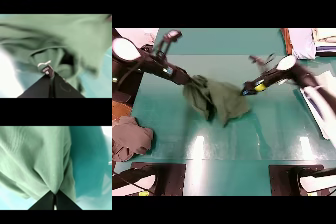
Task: Fold the shirts.
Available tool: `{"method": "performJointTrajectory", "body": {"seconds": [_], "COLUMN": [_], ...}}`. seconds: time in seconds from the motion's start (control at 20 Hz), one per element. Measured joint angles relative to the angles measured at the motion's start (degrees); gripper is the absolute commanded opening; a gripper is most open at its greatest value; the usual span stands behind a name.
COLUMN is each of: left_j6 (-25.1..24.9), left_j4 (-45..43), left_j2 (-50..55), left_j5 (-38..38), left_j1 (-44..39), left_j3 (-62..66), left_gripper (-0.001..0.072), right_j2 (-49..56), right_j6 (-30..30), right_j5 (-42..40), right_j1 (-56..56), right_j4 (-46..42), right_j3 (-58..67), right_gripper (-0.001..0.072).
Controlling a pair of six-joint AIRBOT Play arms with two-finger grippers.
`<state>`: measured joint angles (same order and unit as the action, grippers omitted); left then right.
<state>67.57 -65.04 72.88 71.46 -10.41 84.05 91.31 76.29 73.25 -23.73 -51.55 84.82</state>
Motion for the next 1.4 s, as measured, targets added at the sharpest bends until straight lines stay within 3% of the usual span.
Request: {"method": "performJointTrajectory", "body": {"seconds": [0.45,0.7,1.15,1.4], "left_j6": [-0.1,-0.4,-0.6,-0.6], "left_j4": [-4.9,-5.7,-14.6,-10.6], "left_j2": [-8.7,-11.3,-15.1,-16.5], "left_j5": [1.6,1.7,2.1,2.8], "left_j1": [0.0,0.0,0.0,0.0], "left_j3": [13.2,20.1,29.1,29.9], "left_gripper": [0.0025,0.0025,0.0025,0.0025], "right_j2": [-17.7,-21.8,-28.5,-32.4], "right_j6": [2.0,2.1,3.8,4.1], "right_j5": [7.1,9.5,11.6,11.5], "right_j1": [13.3,14.3,13.5,10.3], "right_j4": [-9.6,-13.7,-31.3,-33.1], "right_j3": [13.0,20.3,22.6,22.4], "right_gripper": [0.0016,0.0016,0.0016,0.0016]}}
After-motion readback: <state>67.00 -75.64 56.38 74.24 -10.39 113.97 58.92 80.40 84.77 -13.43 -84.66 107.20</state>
